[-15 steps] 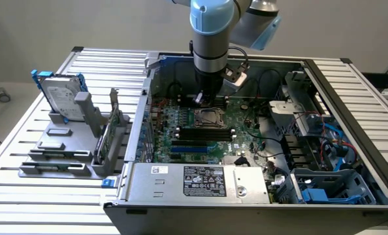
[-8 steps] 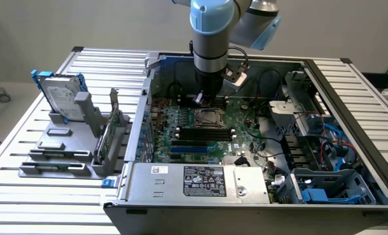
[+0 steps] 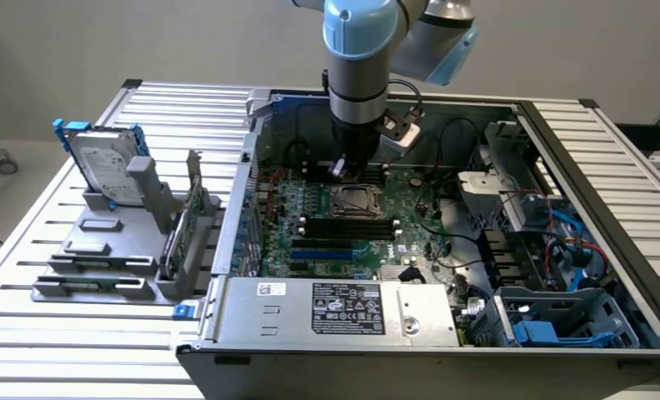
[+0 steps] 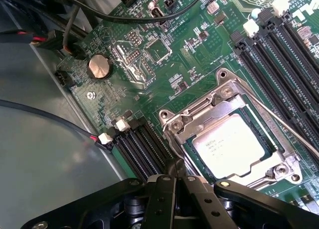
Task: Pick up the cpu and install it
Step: 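Install the first cpu locking lever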
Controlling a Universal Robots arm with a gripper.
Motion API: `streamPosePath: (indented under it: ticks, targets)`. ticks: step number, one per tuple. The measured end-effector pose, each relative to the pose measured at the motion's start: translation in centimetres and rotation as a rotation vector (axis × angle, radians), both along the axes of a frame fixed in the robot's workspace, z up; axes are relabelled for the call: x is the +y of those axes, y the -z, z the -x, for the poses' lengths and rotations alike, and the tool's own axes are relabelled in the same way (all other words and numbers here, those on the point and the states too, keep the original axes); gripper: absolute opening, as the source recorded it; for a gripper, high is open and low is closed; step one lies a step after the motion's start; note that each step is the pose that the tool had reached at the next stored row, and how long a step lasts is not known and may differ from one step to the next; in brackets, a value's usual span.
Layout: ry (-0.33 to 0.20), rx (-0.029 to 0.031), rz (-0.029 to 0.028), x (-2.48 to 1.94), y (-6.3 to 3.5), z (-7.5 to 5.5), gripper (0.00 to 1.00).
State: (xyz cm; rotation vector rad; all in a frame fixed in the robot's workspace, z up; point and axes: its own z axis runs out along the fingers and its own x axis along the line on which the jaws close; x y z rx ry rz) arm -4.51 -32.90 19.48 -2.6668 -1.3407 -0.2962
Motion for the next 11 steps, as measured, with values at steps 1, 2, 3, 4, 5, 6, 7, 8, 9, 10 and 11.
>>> streamPosePath:
  ticks: [1, 2, 3, 4, 5, 6, 7, 8, 9, 10, 11]
  targets:
    - [0.0, 0.0, 0.0004, 0.0, 0.0, -0.01, 0.11]
    - [0.0, -0.0001, 0.0006, 0.0, 0.01, -0.02, 0.11]
    - [0.0, -0.0002, 0.001, 0.0, 0.01, -0.02, 0.11]
    - [0.0, -0.0002, 0.0012, 0.0, 0.02, -0.03, 0.11]
    - [0.0, -0.0003, 0.0014, 0.0, 0.02, -0.04, 0.11]
    - [0.0, -0.0003, 0.0017, 0.0, 0.02, -0.05, 0.11]
    - [0.0, -0.0003, 0.0021, 0.0, 0.02, -0.06, 0.11]
    - [0.0, -0.0001, 0.0026, 0.0, 0.02, -0.07, 0.11]
    - [0.0, -0.0002, 0.0029, 0.0, 0.02, -0.08, 0.11]
    - [0.0, -0.0002, 0.0032, 0.0, 0.02, -0.08, 0.11]
    - [0.0, -0.0002, 0.0036, 0.0, 0.02, -0.1, 0.11]
